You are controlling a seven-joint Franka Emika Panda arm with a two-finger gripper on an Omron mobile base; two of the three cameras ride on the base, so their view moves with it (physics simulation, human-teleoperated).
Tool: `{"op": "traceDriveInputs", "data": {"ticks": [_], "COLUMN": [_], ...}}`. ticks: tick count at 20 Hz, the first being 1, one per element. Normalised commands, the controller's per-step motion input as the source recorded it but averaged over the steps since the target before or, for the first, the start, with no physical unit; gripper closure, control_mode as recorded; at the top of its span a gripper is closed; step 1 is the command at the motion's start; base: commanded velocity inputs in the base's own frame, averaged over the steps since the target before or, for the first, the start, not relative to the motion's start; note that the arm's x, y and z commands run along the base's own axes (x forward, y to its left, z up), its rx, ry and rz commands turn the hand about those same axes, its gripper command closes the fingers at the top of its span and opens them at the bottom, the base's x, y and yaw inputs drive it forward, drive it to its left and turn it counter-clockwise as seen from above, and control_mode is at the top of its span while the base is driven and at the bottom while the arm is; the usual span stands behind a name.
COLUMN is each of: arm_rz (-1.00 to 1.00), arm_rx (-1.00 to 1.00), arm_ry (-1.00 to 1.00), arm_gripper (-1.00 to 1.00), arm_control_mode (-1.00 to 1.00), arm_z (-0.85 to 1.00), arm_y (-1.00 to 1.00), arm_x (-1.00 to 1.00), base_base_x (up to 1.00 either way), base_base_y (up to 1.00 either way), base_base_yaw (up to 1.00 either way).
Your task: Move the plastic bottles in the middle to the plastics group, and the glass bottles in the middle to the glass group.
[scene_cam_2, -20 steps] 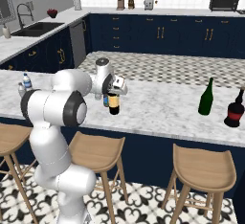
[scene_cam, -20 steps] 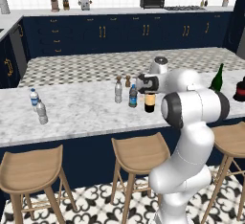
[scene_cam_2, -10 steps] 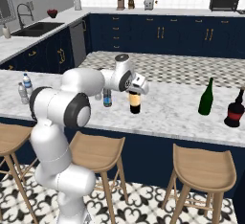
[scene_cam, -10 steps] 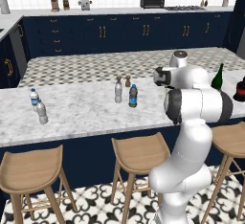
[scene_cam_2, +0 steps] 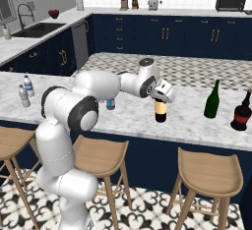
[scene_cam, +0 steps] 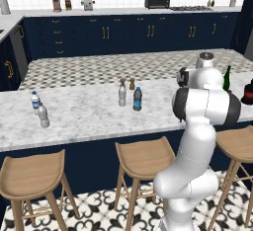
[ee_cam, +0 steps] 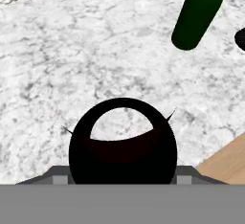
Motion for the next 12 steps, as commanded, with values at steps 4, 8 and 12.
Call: {"op": "traceDriveInputs", "data": {"ticks": [4,8,12], "arm_rz": [-0.14,-0.11,-0.08], "arm_rx": [0.05,0.11,0.09], "arm_ry": [0.0,-0.05,-0.04], "arm_gripper": [1.0,1.0,1.0], "arm_control_mode": [-1.0,-1.0,-1.0], "arm_z": [0.0,0.0,0.02], "arm_y": [-0.92,-0.91,-0.71], "arm_x": [0.0,-0.05,-0.16], "base_base_x": [0.0,0.0,0.0], "base_base_y": [0.0,0.0,0.0], "base_base_yaw": [0.0,0.0,0.0]}}
